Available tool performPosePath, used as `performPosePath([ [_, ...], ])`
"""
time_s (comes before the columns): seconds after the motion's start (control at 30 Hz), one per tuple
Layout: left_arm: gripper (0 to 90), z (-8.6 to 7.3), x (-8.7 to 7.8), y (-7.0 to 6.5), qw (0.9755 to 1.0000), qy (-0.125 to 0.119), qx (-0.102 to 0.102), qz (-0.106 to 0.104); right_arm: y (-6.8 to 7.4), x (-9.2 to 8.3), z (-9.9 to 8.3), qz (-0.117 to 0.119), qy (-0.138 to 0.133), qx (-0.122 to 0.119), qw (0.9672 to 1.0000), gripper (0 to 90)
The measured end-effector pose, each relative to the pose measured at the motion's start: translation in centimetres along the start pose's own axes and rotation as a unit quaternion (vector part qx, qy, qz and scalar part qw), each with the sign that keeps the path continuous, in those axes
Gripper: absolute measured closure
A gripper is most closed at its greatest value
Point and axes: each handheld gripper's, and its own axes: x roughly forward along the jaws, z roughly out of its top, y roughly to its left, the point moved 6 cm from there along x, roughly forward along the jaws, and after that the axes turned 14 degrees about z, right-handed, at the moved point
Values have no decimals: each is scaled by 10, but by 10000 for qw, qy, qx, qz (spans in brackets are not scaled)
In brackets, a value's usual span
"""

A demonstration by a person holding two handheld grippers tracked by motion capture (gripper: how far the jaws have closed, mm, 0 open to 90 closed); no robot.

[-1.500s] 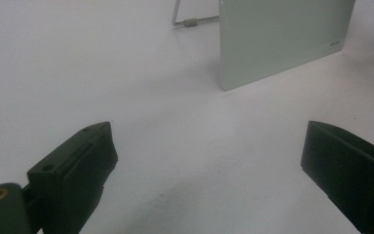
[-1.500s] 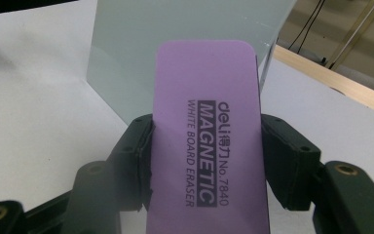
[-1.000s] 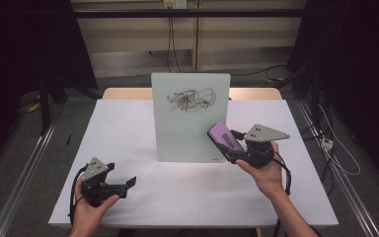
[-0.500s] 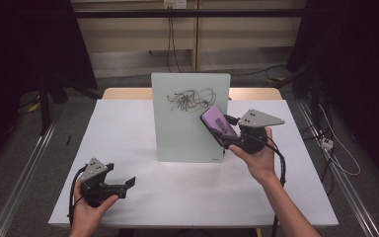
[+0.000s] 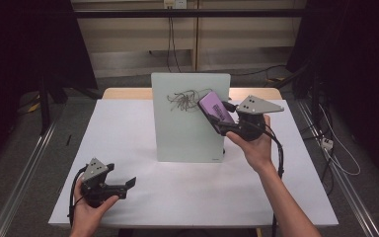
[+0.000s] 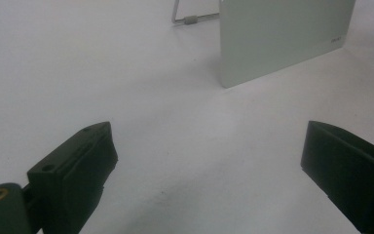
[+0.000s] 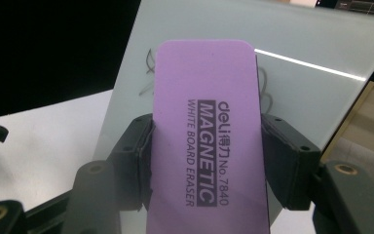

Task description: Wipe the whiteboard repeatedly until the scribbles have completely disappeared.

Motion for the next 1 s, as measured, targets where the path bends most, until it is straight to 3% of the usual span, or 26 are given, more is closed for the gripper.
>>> performPosePath([
  [0.27,55,0,0,0,10000,13,9,-23,-7,8,7,32,63,-17,10000,419],
  [0.57,55,-2,1,-1,9999,112,8,-91,-15,11,19,-36,-67,-33,10000,419],
  [0.73,55,-3,1,-2,9998,145,94,-116,-20,11,26,-127,-52,-128,9998,419],
  [1.0,55,-3,2,-3,9997,171,64,-155,-21,17,25,-193,32,-250,9995,419],
])
